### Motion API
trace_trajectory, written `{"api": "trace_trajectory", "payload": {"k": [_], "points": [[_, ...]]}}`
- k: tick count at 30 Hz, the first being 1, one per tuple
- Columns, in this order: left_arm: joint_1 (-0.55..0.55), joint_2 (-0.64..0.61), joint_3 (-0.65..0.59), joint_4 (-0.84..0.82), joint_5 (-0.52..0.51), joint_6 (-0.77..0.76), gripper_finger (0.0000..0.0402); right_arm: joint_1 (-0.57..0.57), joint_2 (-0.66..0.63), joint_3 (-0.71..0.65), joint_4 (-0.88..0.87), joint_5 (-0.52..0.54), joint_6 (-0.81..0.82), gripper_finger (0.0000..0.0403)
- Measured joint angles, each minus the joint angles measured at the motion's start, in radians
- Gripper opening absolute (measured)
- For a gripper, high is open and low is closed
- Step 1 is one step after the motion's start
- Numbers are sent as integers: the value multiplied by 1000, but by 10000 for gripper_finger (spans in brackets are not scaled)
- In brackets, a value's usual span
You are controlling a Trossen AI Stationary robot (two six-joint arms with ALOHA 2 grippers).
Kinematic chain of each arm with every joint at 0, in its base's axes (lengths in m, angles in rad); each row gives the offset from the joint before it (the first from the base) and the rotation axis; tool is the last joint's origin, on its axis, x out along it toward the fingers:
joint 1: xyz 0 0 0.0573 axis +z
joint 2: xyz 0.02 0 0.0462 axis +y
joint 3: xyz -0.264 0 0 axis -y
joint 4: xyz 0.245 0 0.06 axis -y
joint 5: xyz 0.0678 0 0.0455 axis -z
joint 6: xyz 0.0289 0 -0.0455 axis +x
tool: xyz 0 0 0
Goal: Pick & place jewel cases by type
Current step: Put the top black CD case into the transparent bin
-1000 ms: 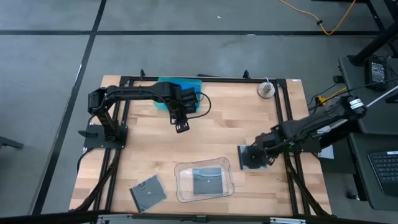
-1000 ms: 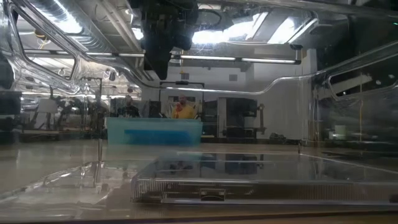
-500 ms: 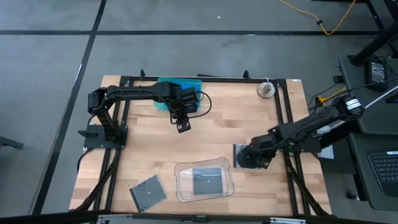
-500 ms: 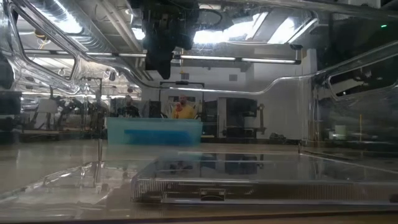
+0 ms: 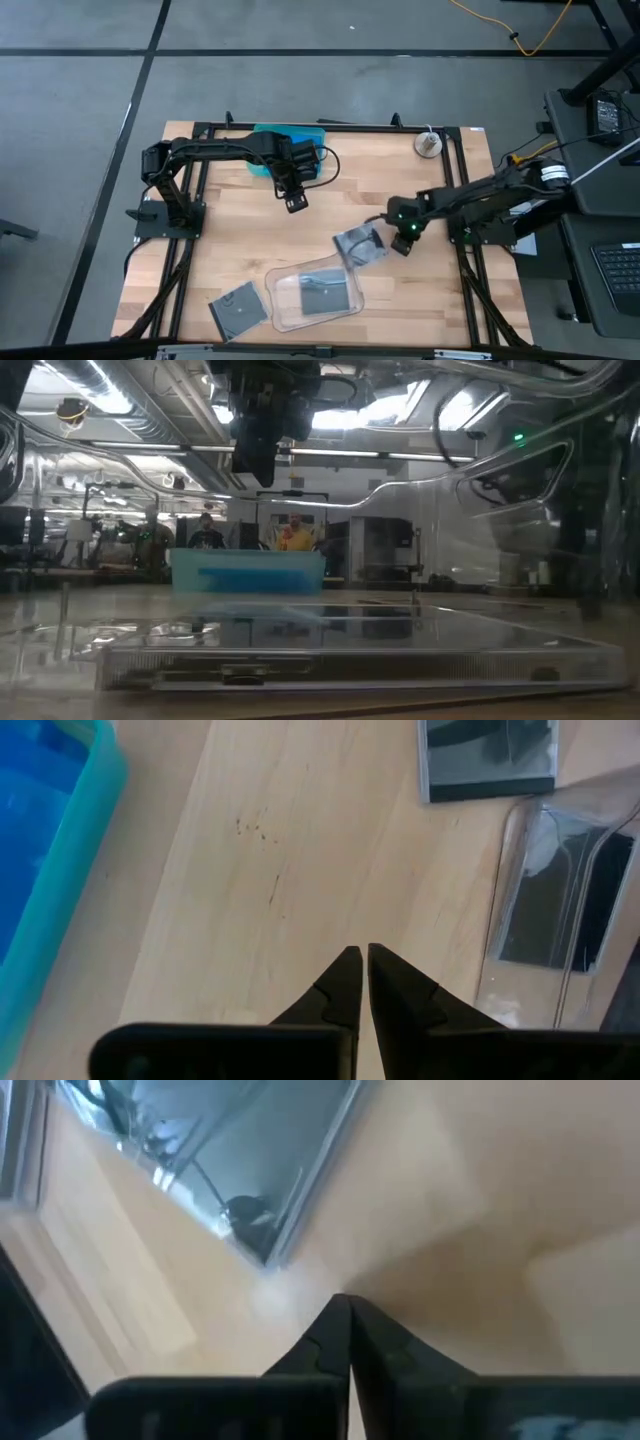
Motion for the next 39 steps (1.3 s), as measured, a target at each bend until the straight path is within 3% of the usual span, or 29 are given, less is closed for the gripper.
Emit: {"api": "trace_trajectory", "payload": {"k": [5, 10, 13, 19, 27, 39], "points": [[-1, 0, 0, -23, 18, -2, 11, -52, 39, 34, -19, -3, -83, 8], [-24, 0, -85, 50, 161, 33, 11, -58, 39, 35, -17, 2, -127, 8], [-47, 0, -171, 184, 247, 112, 9, -65, 39, 35, -15, 4, -133, 8], [-40, 18, -289, 532, 298, 191, 8, -92, 39, 35, 1, -2, -156, 8], [-40, 176, -286, 747, 487, 267, 1, -102, 40, 35, 20, -6, -168, 8], [-52, 367, -44, 712, 449, 631, 1, -102, 40, 35, 26, -3, -149, 8]]}}
